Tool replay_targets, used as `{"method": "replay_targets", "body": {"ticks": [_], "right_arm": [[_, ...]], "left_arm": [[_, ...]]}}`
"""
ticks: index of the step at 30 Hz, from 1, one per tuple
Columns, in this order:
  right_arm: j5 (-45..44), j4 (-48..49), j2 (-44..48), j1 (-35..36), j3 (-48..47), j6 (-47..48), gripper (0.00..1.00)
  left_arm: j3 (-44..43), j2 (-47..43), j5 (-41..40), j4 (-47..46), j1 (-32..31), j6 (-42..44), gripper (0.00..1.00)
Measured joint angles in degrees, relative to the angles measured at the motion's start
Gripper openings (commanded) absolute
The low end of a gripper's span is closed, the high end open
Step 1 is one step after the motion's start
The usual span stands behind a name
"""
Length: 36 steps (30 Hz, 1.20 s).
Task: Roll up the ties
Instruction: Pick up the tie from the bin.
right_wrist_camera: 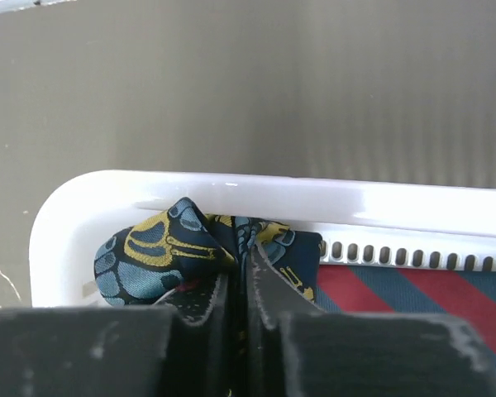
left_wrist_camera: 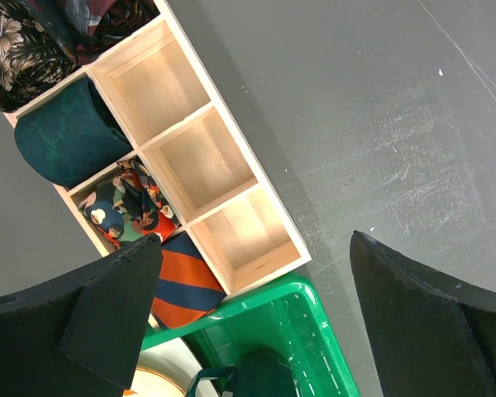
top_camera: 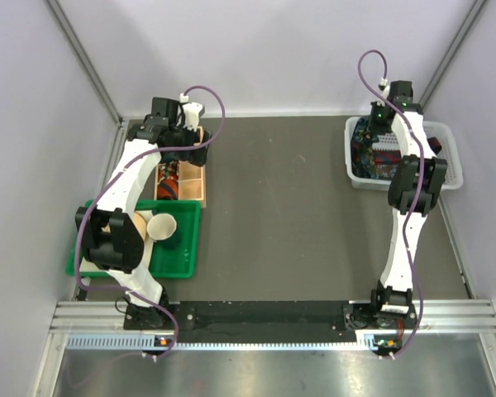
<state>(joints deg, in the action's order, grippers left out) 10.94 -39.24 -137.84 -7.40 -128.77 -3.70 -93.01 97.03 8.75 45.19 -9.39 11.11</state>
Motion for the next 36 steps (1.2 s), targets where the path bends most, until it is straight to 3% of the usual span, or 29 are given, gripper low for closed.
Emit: {"method": "replay_targets", "body": {"ticks": [8,14,21,36], "right_arm": [[3.7,-0.4,6.7,-1.9,4.9,0.7,0.0],[8.4,0.7,25.5,-4.4,14.9,0.8,0.0],[10.9,1.1,45.2,-4.9,19.0,1.1,0.0],[17.2,-11.3,73.5,-5.3,23.9,2.6,0.0]], "left_arm": [[0.5,-0.2,1.1,-1.4,0.0,0.9,0.99],[6.0,-4.0,4.2,-5.2,0.0,1.8,0.99],[9.6,-7.8,7.3,-8.2,0.0,2.6,0.99],[14.4,-9.8,19.5,-13.4,0.0,2.6,0.99]]}}
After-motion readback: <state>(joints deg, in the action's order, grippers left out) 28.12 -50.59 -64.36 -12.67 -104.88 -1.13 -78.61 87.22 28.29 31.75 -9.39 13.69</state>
